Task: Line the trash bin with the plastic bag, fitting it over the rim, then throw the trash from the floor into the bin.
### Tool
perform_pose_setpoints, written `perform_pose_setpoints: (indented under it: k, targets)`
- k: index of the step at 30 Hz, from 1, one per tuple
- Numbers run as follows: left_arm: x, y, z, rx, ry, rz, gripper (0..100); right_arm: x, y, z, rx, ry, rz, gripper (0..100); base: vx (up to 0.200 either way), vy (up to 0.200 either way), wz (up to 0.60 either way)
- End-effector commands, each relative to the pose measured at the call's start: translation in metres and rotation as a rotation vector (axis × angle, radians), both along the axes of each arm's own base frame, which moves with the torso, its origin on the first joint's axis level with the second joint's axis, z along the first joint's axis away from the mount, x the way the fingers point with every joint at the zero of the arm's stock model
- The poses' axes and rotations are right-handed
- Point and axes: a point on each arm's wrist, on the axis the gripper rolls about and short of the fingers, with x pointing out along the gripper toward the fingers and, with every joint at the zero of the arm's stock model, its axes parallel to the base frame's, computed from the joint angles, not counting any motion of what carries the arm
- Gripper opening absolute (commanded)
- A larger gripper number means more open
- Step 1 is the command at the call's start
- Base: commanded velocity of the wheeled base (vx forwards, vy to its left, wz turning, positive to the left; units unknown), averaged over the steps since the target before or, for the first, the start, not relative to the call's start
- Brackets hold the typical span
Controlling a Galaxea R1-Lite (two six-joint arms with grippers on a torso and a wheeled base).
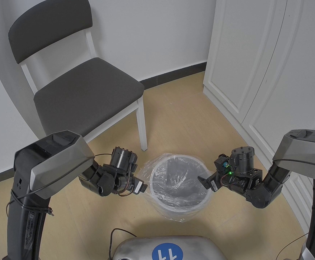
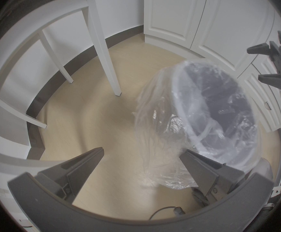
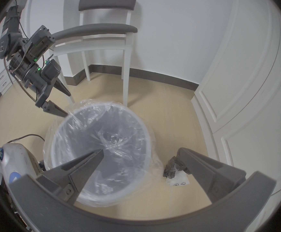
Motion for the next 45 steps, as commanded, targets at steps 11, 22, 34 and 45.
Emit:
perform_pose_setpoints:
  k: [11,22,34,45]
  targets:
    - [0.061,0.005,-0.008,0.009,0.072,0.002,100,0.048,-0.043,-0.003,0.006,0.024,-0.135,100,0.000,0.000,0.00]
    - [0.077,-0.001,-0.005,0.028,0.121,-0.003,100,0.068,-0.056,-0.023,-0.003,0.064,-0.179,100,0.000,0.000,0.00]
    - [0.069,-0.001,-0.006,0.046,0.194,0.008,100,0.077,-0.061,-0.028,0.000,0.071,-0.197,100,0.000,0.000,0.00]
    - [0.036,0.017,0.024,-0.068,0.045,0.076,100,0.054,-0.030,-0.012,0.045,0.073,-0.134,100,0.000,0.000,0.00]
